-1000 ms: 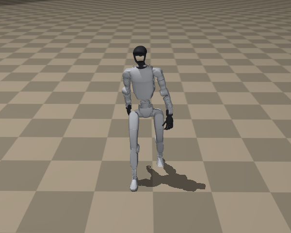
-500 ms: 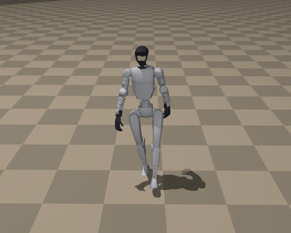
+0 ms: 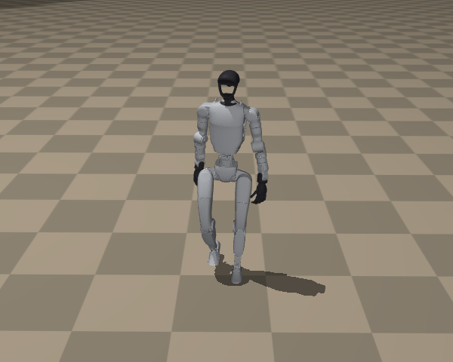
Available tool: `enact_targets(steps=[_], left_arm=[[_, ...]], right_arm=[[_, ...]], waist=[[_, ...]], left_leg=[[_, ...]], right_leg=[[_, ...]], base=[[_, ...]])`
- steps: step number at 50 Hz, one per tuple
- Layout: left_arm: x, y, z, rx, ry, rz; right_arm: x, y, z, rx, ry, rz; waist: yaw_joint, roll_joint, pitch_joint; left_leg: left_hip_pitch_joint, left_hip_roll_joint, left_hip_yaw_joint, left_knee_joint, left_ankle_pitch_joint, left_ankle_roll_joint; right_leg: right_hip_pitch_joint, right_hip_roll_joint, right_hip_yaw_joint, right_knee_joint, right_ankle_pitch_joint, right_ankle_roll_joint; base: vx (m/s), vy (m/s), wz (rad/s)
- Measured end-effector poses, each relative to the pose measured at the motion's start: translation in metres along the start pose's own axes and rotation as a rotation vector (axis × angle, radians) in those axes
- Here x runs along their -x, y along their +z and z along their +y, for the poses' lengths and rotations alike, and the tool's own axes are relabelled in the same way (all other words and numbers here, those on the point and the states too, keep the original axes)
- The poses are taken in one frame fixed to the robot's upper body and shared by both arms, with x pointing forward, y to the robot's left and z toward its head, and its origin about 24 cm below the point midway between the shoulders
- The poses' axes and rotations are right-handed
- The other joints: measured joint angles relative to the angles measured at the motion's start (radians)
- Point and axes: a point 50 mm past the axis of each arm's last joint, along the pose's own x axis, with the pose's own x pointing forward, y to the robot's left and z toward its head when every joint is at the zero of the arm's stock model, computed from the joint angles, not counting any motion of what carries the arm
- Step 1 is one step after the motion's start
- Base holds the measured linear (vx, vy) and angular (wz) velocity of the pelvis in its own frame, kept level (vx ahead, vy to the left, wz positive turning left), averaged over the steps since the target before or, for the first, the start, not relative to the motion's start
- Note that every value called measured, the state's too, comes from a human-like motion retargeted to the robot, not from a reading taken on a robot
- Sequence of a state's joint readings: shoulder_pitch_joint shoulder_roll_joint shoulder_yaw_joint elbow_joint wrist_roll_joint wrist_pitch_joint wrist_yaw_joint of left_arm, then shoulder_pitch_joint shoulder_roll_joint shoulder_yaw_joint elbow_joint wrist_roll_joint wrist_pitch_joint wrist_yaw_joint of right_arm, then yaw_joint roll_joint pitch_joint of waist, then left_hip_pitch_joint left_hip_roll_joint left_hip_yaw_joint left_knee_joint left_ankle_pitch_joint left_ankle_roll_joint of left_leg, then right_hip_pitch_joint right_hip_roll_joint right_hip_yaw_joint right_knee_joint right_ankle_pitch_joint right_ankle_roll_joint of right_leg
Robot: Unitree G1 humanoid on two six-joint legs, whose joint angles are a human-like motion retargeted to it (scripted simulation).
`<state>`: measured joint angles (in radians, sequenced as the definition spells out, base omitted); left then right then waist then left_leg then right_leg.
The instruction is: Walk run
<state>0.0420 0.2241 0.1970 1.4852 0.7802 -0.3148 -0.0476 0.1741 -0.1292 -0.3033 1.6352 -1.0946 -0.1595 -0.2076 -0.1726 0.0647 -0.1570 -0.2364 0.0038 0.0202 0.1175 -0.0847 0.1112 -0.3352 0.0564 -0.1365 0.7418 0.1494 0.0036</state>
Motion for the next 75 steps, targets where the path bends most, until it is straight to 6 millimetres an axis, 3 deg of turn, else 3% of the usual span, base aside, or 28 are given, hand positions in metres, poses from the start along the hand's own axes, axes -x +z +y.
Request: enact_targets(steps=[2, 7, 10, 13, 15, 17, 19, 20, 23, 25, 28, 32, 35, 38, 43, 50, 53, 55, 57, 60, 63, 69, 72, 75], left_arm=[[-0.004, 0.026, 0.021, -0.067, 0.040, -0.100], [0.000, 0.079, 0.073, -0.183, 0.205, -0.288], [0.004, 0.094, 0.087, -0.175, 0.284, -0.348], [0.003, 0.094, 0.084, -0.121, 0.285, -0.355], [0.000, 0.085, 0.072, -0.092, 0.247, -0.331], [-0.003, 0.074, 0.058, -0.064, 0.198, -0.299], [-0.004, 0.054, 0.038, -0.058, 0.154, -0.237], [-0.004, 0.042, 0.028, -0.059, 0.132, -0.196], [0.001, 0.000, -0.012, -0.085, 0.041, -0.033], [0.009, -0.027, -0.040, -0.082, -0.018, 0.067], [0.024, -0.059, -0.066, -0.038, -0.109, 0.181], [0.042, -0.086, -0.097, -0.050, -0.274, 0.295], [0.053, -0.098, -0.113, -0.046, -0.315, 0.341], [0.060, -0.105, -0.123, -0.014, -0.312, 0.377], [0.062, -0.104, -0.130, 0.076, -0.324, 0.398], [0.050, -0.093, -0.113, 0.097, -0.256, 0.324], [0.044, -0.088, -0.101, 0.086, -0.224, 0.301], [0.041, -0.086, -0.092, 0.083, -0.204, 0.297], [0.038, -0.084, -0.084, 0.089, -0.188, 0.303], [0.032, -0.077, -0.068, 0.117, -0.162, 0.305], [0.021, -0.059, -0.048, 0.117, -0.129, 0.256], [-0.004, 0.010, 0.001, 0.017, -0.018, 0.023], [-0.008, 0.043, 0.023, -0.050, 0.060, -0.119], [-0.006, 0.071, 0.045, -0.098, 0.131, -0.242]], right_arm=[[0.002, -0.007, 0.009, -0.032, 0.017, 0.016], [0.005, -0.010, 0.020, -0.070, 0.093, 0.050], [0.004, -0.008, 0.018, -0.039, 0.112, 0.049], [0.001, -0.003, 0.010, 0.005, 0.081, 0.027], [0.000, -0.003, 0.007, 0.014, 0.052, 0.019], [-0.002, 0.001, -0.003, 0.013, 0.019, 0.012], [-0.002, 0.002, -0.006, -0.013, 0.004, 0.011], [-0.002, 0.002, -0.008, -0.028, 0.001, 0.011], [-0.003, 0.004, -0.013, -0.083, 0.009, 0.017], [-0.004, 0.009, -0.022, -0.102, 0.006, 0.009], [-0.007, 0.031, -0.046, -0.068, -0.042, -0.062], [-0.007, 0.062, -0.081, -0.020, -0.143, -0.174], [-0.003, 0.087, -0.103, 0.009, -0.214, -0.273], [0.002, 0.105, -0.121, 0.008, -0.269, -0.357], [0.008, 0.119, -0.139, -0.011, -0.303, -0.424], [0.003, 0.100, -0.125, -0.025, -0.268, -0.380], [-0.002, 0.083, -0.105, 0.000, -0.223, -0.318], [-0.005, 0.068, -0.087, 0.019, -0.176, -0.259], [-0.007, 0.052, -0.065, 0.031, -0.119, -0.194], [-0.006, 0.032, -0.031, 0.027, -0.042, -0.119], [-0.002, 0.015, -0.012, 0.003, 0.022, -0.062], [0.000, 0.000, 0.001, -0.044, 0.054, -0.003], [0.001, -0.005, 0.007, -0.075, 0.036, -0.011], [0.002, -0.006, 0.010, -0.086, 0.029, -0.005]], waist=[[-0.027, -0.001, 0.005], [-0.067, -0.068, 0.031], [-0.085, -0.076, 0.047], [-0.102, -0.050, 0.045], [-0.123, -0.034, 0.048], [-0.151, -0.017, 0.028], [-0.189, -0.006, 0.015], [-0.201, -0.004, 0.009], [-0.157, -0.001, -0.012], [-0.142, -0.025, -0.015], [-0.143, -0.070, -0.025], [-0.149, -0.081, -0.020], [-0.093, -0.119, -0.011], [-0.038, -0.131, 0.003], [0.024, -0.106, 0.031], [0.069, -0.108, 0.021], [0.105, -0.124, -0.002], [0.125, -0.133, -0.015], [0.106, -0.148, -0.036], [0.077, -0.137, -0.036], [0.053, -0.073, -0.029], [0.028, -0.006, -0.007], [-0.026, 0.019, 0.004], [-0.064, -0.010, 0.010]], left_leg=[[0.038, -0.015, -0.022, -0.008, -0.019, -0.001], [0.148, -0.085, -0.039, -0.011, -0.075, -0.008], [0.216, -0.091, -0.048, -0.013, -0.107, -0.018], [0.258, -0.069, -0.055, -0.008, -0.132, -0.031], [0.297, -0.053, -0.070, -0.004, -0.135, -0.045], [0.290, -0.046, -0.092, 0.029, -0.116, -0.067], [0.299, -0.038, -0.129, 0.065, -0.054, -0.102], [0.303, -0.033, -0.141, 0.085, -0.009, -0.125], [0.282, -0.009, -0.123, 0.206, 0.240, -0.203], [0.226, -0.030, -0.121, 0.366, 0.400, -0.247], [0.085, -0.051, -0.047, 0.634, 0.528, -0.232], [-0.085, 0.021, 0.028, 0.807, 0.355, -0.136], [-0.196, 0.005, 0.088, 0.790, 0.238, -0.097], [-0.269, -0.023, 0.102, 0.633, 0.154, -0.101], [-0.300, -0.028, 0.138, 0.223, 0.153, -0.091], [-0.311, -0.085, 0.167, -0.094, 0.044, -0.107], [-0.309, -0.070, 0.184, -0.020, 0.104, -0.029], [-0.277, -0.070, 0.187, -0.020, 0.187, -0.024], [-0.263, -0.096, 0.122, 0.012, 0.192, -0.004], [-0.242, -0.109, 0.006, 0.070, 0.124, 0.019], [-0.153, -0.018, 0.068, 0.057, 0.061, 0.021], [-0.030, 0.005, 0.061, 0.019, -0.012, 0.011], [0.036, 0.007, 0.044, -0.007, -0.037, 0.001], [0.096, -0.038, 0.031, -0.019, -0.070, 0.000]], right_leg=[[-0.038, -0.053, -0.016, -0.119, -0.051, 0.007], [-0.081, -0.171, -0.016, -0.489, -0.048, 0.051], [-0.118, -0.177, 0.025, -0.661, -0.069, 0.031], [-0.138, -0.162, 0.061, -0.774, -0.087, 0.008], [-0.122, -0.169, 0.027, -0.765, -0.088, -0.008], [-0.132, -0.174, 0.007, -0.713, -0.069, -0.062], [-0.102, -0.190, -0.062, -0.702, -0.013, -0.040], [-0.081, -0.192, -0.078, -0.704, 0.020, -0.022], [-0.051, -0.152, 0.059, -0.669, -0.019, -0.041], [-0.012, -0.169, 0.056, -0.658, -0.052, -0.057], [0.038, -0.194, -0.018, -0.661, -0.095, -0.092], [0.103, -0.172, -0.033, -0.671, -0.145, -0.112], [0.147, -0.153, 0.007, -0.683, -0.169, -0.126], [0.195, -0.117, 0.043, -0.695, -0.197, -0.141], [0.286, -0.032, 0.065, -0.701, -0.259, -0.162], [0.398, 0.019, 0.063, -0.680, -0.334, -0.166], [0.421, 0.018, 0.096, -0.638, -0.300, -0.137], [0.437, 0.021, 0.116, -0.604, -0.225, -0.094], [0.437, 0.003, 0.108, -0.546, -0.081, -0.022], [0.391, 0.009, 0.110, -0.363, 0.194, 0.090], [0.257, 0.059, 0.054, -0.084, 0.338, 0.135], [0.025, 0.044, 0.053, 0.058, 0.054, 0.105], [-0.049, -0.014, 0.009, -0.069, -0.065, 0.076], [-0.083, -0.101, 0.003, -0.300, -0.068, 0.087]], base=[[0.61, -0.06, 0.73], [0.69, -0.16, 0.45], [0.66, -0.17, 0.23], [0.75, -0.21, 0.25], [0.84, -0.29, 0.53], [0.84, -0.33, 0.86], [0.82, -0.38, 1.05], [0.94, -0.53, 0.27], [0.92, -0.50, -0.27], [0.77, -0.41, -0.19], [0.69, -0.44, -0.22], [0.62, -0.37, 0.10], [0.56, -0.31, -0.87], [0.55, -0.21, -0.84], [0.67, -0.14, -0.49], [0.76, -0.08, -0.20], [0.88, -0.02, -0.71], [1.04, 0.01, -0.67], [0.91, -0.01, -0.07], [0.96, -0.01, 0.06], [0.78, 0.01, 0.06], [0.67, 0.10, 0.06], [0.79, -0.03, 0.85], [0.64, -0.11, 0.60]])
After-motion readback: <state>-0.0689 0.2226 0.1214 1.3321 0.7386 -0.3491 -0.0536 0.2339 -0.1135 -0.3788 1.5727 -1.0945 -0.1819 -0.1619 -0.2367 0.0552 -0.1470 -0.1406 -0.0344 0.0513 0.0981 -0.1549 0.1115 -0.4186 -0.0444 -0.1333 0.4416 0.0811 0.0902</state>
